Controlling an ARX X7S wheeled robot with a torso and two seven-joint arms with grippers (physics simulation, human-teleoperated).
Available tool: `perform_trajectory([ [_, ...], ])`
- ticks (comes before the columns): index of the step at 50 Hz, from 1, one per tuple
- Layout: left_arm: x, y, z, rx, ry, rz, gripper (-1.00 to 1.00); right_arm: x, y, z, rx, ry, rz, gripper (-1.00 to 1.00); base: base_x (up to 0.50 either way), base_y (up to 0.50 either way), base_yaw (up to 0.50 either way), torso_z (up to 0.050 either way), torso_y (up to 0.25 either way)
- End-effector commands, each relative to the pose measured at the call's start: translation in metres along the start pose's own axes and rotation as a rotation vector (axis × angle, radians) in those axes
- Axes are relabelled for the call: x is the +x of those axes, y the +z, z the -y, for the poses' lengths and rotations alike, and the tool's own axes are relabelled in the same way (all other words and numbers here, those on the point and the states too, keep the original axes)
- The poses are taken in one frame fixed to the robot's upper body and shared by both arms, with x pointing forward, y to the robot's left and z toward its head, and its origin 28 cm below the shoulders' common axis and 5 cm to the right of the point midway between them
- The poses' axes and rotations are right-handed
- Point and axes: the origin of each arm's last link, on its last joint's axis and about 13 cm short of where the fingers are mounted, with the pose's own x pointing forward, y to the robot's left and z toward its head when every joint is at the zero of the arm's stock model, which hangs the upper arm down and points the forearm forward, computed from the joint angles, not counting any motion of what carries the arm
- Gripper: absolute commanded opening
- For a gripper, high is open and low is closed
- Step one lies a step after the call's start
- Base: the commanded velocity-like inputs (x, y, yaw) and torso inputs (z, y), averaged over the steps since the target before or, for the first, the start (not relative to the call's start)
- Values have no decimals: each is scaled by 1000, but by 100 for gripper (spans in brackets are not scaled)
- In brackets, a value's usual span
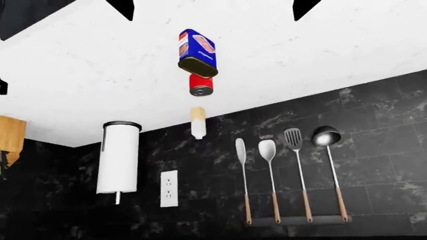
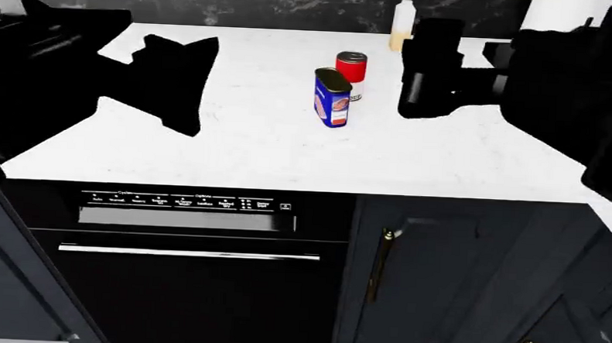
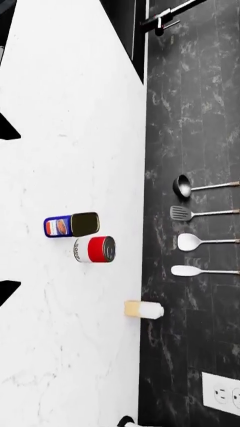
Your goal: Pick the cans from the counter and place them in their designated side in the cabinet.
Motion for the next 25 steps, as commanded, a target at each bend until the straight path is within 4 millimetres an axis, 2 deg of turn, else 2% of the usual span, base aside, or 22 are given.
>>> perform_trajectory([
  [1, -19, 46, -13, 111, 13, 23, 100, -25, 41, -5, -71, 11, -24, 100, 0, 0, 0, 0, 0],
  [5, -20, 55, -14, 110, 26, 40, 100, -27, 49, -6, -71, 2, 7, 100, 0, 0, 0, 0, 0],
  [14, -21, 60, -15, 81, 42, 34, 100, -29, 55, -8, -59, -7, 36, 100, 7, 0, 0, 0, 0],
  [25, -21, 54, -14, 55, 40, 11, 100, -28, 50, -8, -47, -13, 17, 100, 385, -4, 0, 0, 0],
])
